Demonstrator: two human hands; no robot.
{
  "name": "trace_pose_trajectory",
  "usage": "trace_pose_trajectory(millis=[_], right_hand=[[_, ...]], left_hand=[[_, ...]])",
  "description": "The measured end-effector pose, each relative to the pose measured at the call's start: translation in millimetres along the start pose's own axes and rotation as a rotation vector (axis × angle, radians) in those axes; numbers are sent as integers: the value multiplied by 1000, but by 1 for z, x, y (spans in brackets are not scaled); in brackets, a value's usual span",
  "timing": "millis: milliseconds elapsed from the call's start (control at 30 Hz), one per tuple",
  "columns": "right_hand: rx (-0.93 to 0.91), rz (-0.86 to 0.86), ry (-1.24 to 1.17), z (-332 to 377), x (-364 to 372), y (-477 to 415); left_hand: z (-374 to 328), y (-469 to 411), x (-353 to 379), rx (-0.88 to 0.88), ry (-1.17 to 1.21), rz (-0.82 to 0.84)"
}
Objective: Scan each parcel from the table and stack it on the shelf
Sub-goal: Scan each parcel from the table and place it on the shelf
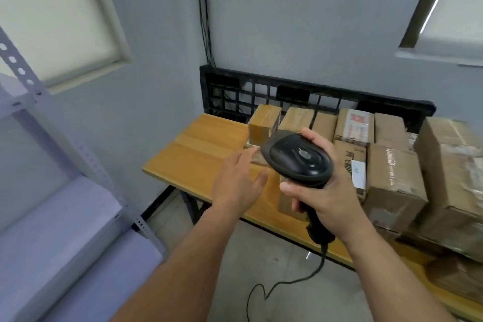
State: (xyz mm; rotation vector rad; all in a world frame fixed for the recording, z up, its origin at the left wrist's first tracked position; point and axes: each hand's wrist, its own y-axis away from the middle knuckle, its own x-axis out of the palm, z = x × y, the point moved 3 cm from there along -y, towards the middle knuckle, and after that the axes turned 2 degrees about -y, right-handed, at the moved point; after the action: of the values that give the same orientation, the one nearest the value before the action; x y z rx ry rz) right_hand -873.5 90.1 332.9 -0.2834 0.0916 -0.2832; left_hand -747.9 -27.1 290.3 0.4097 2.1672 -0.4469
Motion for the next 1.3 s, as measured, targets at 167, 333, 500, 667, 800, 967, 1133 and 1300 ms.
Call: trace_pose_trajectory(millis=[167,333,500,667,800,967,1133,1300], right_hand=[[19,-158,-10,-4,-42,8],[29,-316,22,-9,-75,18],[37,-402,21,-6,-89,20],[32,-434,38,-2,-84,12],[32,-443,45,-6,-78,10],[30,-447,92,-5,-71,8],[38,-411,105,1,-59,2],[27,-355,85,4,-45,-6]], left_hand=[[-38,-30,43,173,-1,93],[-59,-58,79,223,-91,226],[-68,-71,95,176,-298,301],[-61,-80,90,59,-361,303],[-50,-90,82,-75,-251,370],[-30,-98,69,-272,229,475],[-13,-95,54,-301,720,527],[1,-96,31,-203,856,500]])
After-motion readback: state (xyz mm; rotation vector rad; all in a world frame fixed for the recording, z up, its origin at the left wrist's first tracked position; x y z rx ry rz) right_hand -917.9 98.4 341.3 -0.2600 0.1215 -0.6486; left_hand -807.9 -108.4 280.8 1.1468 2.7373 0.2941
